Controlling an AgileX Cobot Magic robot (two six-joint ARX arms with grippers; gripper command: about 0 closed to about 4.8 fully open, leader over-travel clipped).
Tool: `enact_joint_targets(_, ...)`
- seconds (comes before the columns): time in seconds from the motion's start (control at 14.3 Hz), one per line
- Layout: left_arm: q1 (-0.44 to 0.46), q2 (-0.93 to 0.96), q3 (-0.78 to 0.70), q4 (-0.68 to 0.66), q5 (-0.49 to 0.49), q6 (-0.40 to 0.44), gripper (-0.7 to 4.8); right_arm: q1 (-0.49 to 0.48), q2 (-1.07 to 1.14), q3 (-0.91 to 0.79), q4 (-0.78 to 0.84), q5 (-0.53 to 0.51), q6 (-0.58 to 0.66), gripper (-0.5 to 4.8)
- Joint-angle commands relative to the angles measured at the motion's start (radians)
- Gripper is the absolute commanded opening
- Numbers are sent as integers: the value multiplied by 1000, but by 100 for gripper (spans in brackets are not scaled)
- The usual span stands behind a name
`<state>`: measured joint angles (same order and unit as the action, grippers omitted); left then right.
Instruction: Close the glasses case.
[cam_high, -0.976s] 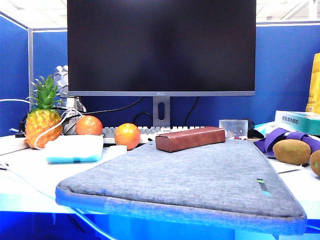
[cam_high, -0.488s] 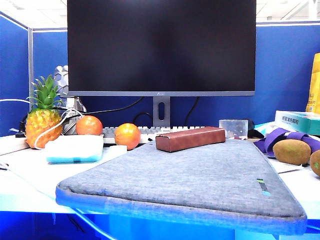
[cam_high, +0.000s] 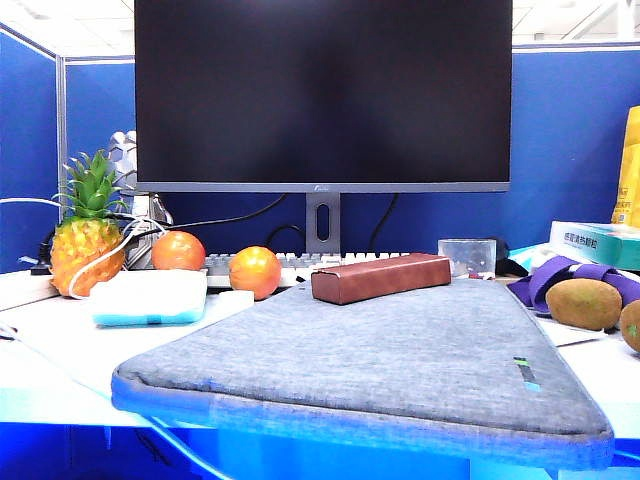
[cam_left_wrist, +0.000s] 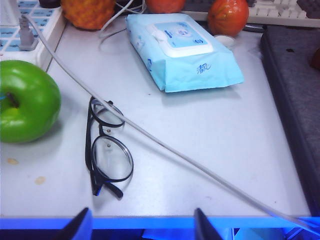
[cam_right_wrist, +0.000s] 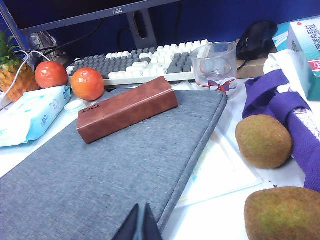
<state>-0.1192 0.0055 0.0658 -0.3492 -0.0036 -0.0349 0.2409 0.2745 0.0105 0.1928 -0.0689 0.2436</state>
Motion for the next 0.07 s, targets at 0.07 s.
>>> enact_joint_targets(0.07,1,-1,0,-8,0,0,273,-1,-1,-8,13,0,3,-6)
